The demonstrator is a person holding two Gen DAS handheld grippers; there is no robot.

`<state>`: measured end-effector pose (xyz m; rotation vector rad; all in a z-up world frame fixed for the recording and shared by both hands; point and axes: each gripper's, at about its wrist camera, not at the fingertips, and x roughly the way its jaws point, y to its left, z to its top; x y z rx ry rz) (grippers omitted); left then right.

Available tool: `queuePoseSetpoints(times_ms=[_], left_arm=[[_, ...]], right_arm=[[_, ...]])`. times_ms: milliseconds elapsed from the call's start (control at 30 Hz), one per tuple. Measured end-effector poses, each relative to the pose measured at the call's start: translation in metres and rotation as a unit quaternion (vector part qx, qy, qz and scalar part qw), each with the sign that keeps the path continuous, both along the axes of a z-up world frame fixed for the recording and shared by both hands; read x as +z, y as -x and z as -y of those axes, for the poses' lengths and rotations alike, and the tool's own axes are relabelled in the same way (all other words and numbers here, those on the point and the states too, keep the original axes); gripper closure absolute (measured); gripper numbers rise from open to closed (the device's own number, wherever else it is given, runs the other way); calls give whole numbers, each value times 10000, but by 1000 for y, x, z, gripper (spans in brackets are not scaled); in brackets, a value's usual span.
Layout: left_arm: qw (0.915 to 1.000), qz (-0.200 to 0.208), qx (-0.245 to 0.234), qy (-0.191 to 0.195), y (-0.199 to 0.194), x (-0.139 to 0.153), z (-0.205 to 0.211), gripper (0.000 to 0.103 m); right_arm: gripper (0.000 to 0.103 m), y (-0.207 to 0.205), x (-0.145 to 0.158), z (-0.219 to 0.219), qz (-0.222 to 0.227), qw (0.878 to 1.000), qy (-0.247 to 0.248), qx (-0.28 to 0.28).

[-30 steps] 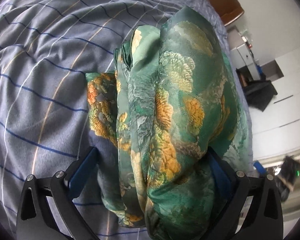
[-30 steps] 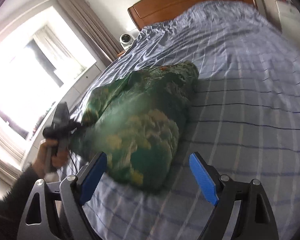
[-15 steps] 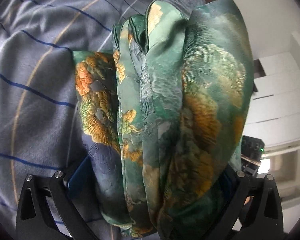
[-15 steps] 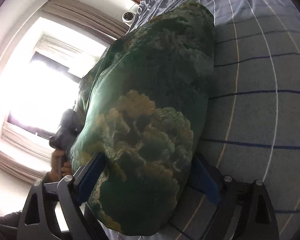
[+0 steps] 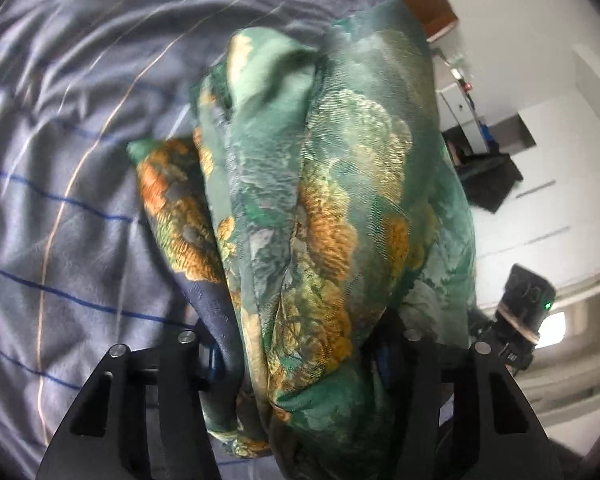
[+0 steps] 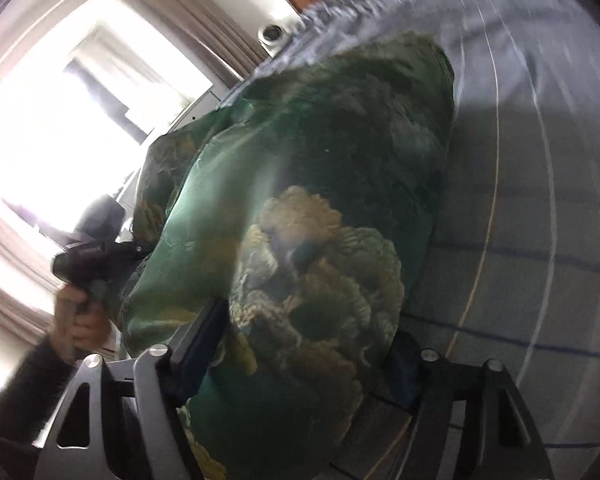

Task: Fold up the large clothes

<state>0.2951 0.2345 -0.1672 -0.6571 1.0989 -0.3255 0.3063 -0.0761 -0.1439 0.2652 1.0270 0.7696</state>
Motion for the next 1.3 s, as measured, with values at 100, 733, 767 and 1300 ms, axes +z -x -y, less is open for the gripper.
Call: queuePoseSetpoints(times_ms=[100, 733, 767, 1300], left_arm=[[9996, 236, -111, -78, -6, 17, 14, 46], [9982, 85, -121, -577, -170, -20, 68, 18], [9986, 159, -9, -512, -166, -21, 63, 9], [9110, 2209, 896, -3364, 8, 91, 125, 0]], right_arm=[[31, 13, 28, 3, 589, 9982, 142, 7], [31, -153, -15, 79, 78, 9987, -105, -498], [27, -157, -32, 83, -165, 9979, -167, -606], [15, -10, 74, 92, 2102, 9221, 2637, -1897]])
